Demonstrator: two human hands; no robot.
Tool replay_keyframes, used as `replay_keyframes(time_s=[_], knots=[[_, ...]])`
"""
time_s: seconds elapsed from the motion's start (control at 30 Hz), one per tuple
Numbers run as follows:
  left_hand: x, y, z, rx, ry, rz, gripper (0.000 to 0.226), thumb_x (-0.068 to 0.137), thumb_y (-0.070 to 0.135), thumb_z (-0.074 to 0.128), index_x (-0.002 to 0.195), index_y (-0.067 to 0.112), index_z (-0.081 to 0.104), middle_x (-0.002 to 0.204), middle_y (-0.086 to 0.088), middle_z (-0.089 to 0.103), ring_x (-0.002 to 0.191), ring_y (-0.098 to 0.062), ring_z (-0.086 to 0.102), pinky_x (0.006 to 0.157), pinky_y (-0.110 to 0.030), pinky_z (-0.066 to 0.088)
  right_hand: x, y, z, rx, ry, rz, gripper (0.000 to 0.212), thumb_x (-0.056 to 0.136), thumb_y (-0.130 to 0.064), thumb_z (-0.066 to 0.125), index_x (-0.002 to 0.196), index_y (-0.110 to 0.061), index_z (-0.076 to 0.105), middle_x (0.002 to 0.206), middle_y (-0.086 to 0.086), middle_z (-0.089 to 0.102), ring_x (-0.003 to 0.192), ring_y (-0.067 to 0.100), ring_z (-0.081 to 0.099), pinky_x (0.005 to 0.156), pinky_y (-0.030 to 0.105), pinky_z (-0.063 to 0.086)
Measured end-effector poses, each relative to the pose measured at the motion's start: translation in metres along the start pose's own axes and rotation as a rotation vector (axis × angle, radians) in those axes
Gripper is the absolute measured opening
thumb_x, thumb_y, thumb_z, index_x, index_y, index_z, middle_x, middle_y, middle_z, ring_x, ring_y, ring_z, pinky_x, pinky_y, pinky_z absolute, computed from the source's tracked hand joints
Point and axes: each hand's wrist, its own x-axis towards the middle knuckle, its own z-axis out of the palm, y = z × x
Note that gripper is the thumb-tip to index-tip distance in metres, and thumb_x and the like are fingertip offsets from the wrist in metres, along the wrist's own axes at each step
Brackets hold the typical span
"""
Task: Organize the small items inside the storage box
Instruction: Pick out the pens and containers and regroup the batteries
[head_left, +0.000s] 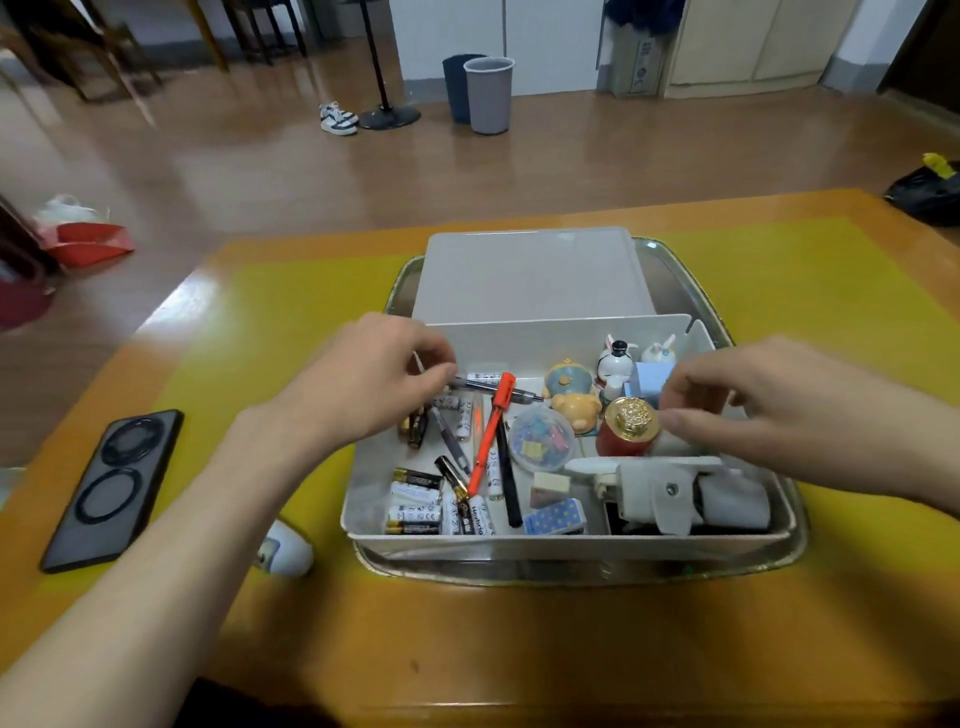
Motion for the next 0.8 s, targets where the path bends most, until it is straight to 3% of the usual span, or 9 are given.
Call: replay_keyframes(time_s=[0.17, 0.27, 0.37, 0.53, 0.67, 0.8], knots=[[0.008, -0.006, 0.021, 0.256, -0.079, 0.095, 0.020, 0.088, 0.021, 0.063, 0.105, 0.028, 0.072, 0.103, 0.007, 0.069, 0.101, -0.020, 0.062, 0.076, -0.033, 0.051, 0.029, -0.023, -0.003, -0.065, 0.076, -0.053, 0.027, 0.087, -0.060, 0.045, 0.086, -0.041, 0.063, 0.079, -0.022, 0.067, 0.075, 0.001, 0.062, 0.066, 0.038, 0.054], [0.010, -0.007, 0.043, 0.344, -0.246, 0.191, 0.031, 0.083, 0.018, 0.066, 0.110, 0.032, 0.069, 0.105, 0.007, 0.066, 0.104, -0.020, 0.061, 0.078, -0.033, 0.045, 0.048, -0.037, 0.001, -0.044, 0.080, -0.089, 0.022, 0.089, -0.057, 0.049, 0.087, -0.042, 0.064, 0.078, -0.025, 0.068, 0.076, -0.002, 0.063, 0.068, 0.037, 0.055], [0.009, -0.014, 0.053, 0.408, -0.282, 0.235, 0.035, 0.078, 0.016, 0.069, 0.108, 0.032, 0.061, 0.107, 0.007, 0.064, 0.106, -0.020, 0.056, 0.083, -0.035, 0.040, 0.063, -0.046, 0.007, -0.025, 0.086, -0.104, 0.017, 0.090, -0.053, 0.054, 0.087, -0.041, 0.066, 0.077, -0.027, 0.068, 0.073, -0.005, 0.062, 0.067, 0.037, 0.056], [0.008, -0.013, 0.044, 0.417, -0.181, 0.273, 0.031, 0.080, 0.010, 0.063, 0.106, 0.027, 0.065, 0.104, 0.007, 0.068, 0.104, -0.022, 0.060, 0.087, -0.037, 0.046, 0.074, -0.055, 0.016, 0.028, 0.086, -0.146, 0.012, 0.093, -0.042, 0.061, 0.085, -0.037, 0.068, 0.078, -0.021, 0.071, 0.074, -0.001, 0.065, 0.069, 0.039, 0.056], [-0.004, -0.011, 0.007, 0.215, -0.008, 0.250, 0.022, 0.089, 0.016, 0.062, 0.105, 0.029, 0.068, 0.099, 0.009, 0.064, 0.101, -0.019, 0.061, 0.073, -0.038, 0.051, 0.074, -0.054, 0.014, 0.050, 0.098, -0.144, 0.013, 0.092, -0.045, 0.059, 0.085, -0.038, 0.067, 0.082, -0.023, 0.072, 0.077, -0.002, 0.065, 0.070, 0.040, 0.056], [-0.024, -0.014, -0.020, -0.084, 0.193, 0.246, 0.015, 0.092, 0.023, 0.063, 0.106, 0.024, 0.069, 0.091, 0.011, 0.061, 0.085, -0.013, 0.060, 0.070, -0.039, 0.051, 0.085, -0.064, 0.029, 0.088, 0.054, -0.208, 0.007, 0.089, -0.038, 0.064, 0.087, -0.038, 0.071, 0.081, -0.024, 0.070, 0.080, -0.002, 0.063, 0.070, 0.037, 0.055]])
